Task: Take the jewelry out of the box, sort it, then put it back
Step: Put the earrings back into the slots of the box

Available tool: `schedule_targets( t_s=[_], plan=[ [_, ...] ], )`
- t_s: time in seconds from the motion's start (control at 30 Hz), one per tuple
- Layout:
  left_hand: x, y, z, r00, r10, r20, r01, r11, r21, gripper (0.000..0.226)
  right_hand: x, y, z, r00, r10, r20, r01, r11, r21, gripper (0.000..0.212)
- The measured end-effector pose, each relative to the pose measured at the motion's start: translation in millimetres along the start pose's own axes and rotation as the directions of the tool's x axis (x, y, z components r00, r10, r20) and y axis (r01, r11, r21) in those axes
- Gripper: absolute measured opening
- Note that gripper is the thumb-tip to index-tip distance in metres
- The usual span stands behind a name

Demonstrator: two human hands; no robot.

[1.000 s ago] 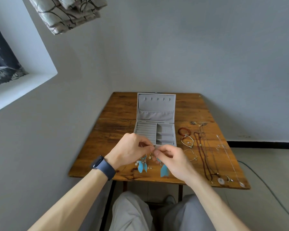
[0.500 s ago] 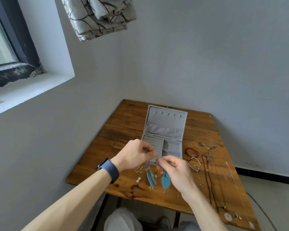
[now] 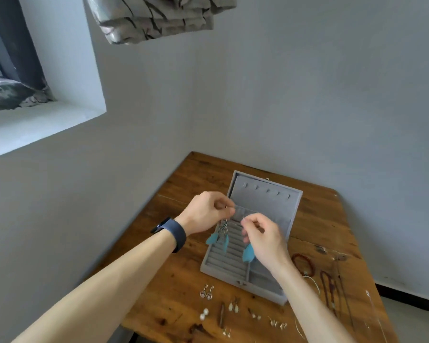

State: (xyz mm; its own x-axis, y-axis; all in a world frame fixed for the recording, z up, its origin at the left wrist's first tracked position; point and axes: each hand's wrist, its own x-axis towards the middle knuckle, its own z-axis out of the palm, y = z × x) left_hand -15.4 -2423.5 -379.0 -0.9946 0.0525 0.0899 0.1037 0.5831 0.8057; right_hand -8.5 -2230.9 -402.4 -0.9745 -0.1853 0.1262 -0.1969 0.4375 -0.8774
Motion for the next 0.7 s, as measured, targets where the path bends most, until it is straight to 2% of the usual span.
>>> schedule_targets(
  t_s=[0.07,0.13,0.2,0.27,0.33,0.37,0.47,0.53,0.7],
  plan=[
    [28.1,-6.9,-5.3,0.991,-0.121,-0.052,0.113,0.985,-0.128,0.051,25.1,4.5,-0.4,0.993,0.112,-0.033,-0.106,0.983,0.147,0.017],
    [56.3,-12.0,-6.2,0.969,-0.245,-0.033,0.229,0.942,-0.245,0.075,48.4,9.8,1.0,0.978,0.203,-0.049,-0.187,0.955,0.230,0.016],
    [80.6,-16.3,-3.2,0.937,-0.343,0.060,0.343,0.877,-0.338,0.091,68.3,14.6,4.8,0.963,0.264,-0.062,-0.236,0.928,0.287,0.017],
    [99.8,-23.1,2.2,0.908,-0.383,0.171,0.419,0.819,-0.391,0.099,84.8,18.0,8.7,0.954,0.290,-0.068,-0.258,0.918,0.300,0.018],
    [113.3,-30.1,6.1,0.891,-0.369,0.264,0.447,0.814,-0.371,0.083,97.8,18.5,10.8,0.949,0.309,-0.060,-0.277,0.911,0.305,0.020],
    [117.5,-32.9,6.5,0.888,-0.349,0.298,0.442,0.827,-0.347,0.056,103.2,18.6,11.5,0.948,0.314,-0.051,-0.283,0.906,0.315,0.021],
    [123.3,-40.7,2.1,0.897,-0.302,0.323,0.395,0.877,-0.275,0.020,114.3,18.0,13.5,0.946,0.322,-0.029,-0.293,0.891,0.346,0.020],
    [123.1,-44.4,-4.0,0.914,-0.284,0.289,0.356,0.903,-0.241,0.015,118.6,17.1,16.9,0.942,0.334,-0.035,-0.301,0.886,0.353,0.016],
    [115.3,-46.1,-10.3,0.958,-0.206,0.198,0.239,0.959,-0.155,0.029,118.2,11.0,33.8,0.928,0.364,-0.085,-0.303,0.866,0.397,0.017]
  ],
)
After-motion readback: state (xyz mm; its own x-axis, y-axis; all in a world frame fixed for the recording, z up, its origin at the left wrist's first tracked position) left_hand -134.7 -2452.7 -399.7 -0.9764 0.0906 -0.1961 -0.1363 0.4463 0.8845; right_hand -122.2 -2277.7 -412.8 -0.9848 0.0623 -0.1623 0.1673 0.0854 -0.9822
